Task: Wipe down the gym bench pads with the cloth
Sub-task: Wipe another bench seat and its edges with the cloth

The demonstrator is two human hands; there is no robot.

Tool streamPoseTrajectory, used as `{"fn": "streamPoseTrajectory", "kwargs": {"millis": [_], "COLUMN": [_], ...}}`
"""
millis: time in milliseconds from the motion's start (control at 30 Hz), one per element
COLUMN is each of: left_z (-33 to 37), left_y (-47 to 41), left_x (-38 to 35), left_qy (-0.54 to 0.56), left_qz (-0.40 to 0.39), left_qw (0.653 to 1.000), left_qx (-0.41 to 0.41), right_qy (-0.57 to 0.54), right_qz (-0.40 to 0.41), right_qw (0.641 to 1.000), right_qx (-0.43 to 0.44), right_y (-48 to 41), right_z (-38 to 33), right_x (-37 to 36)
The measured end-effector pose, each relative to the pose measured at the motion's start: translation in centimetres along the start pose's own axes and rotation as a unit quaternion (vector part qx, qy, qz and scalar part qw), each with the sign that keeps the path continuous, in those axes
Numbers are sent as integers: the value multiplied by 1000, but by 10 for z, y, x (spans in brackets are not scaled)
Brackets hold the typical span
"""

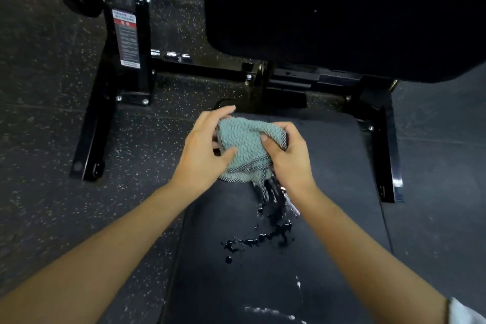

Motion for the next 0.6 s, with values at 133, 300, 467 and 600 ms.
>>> {"fn": "streamPoseTrajectory", "kwargs": {"millis": [133, 300, 467, 600], "left_z": [-3, -16, -40, -57], "left_y": [-11, -13, -13, -7], "left_x": [-6, -8, -3, -2], "left_qy": [-89, -174, -204, -215], "left_qz": [13, 20, 24, 8], "left_qw": [994, 979, 977, 975], "left_qx": [-69, -101, -61, -50], "right_qy": [184, 309, 428, 474], "right_qz": [5, 9, -118, -95], "right_qw": [979, 910, 857, 846], "right_qx": [89, 275, 263, 223], "right_y": [-31, -24, 19, 22], "right_z": [-8, -30, 6, 23], "right_x": [-5, -24, -72, -88]}}
Point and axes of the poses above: each hand's wrist, its own y-axis away from the middle knuckle, its own x-axis out of the back of the hand, z = x × y, the point moved 9 cm from there along -y, towards the middle knuckle, and after that the axes turned 12 degrees about z, right-handed, at the moved point
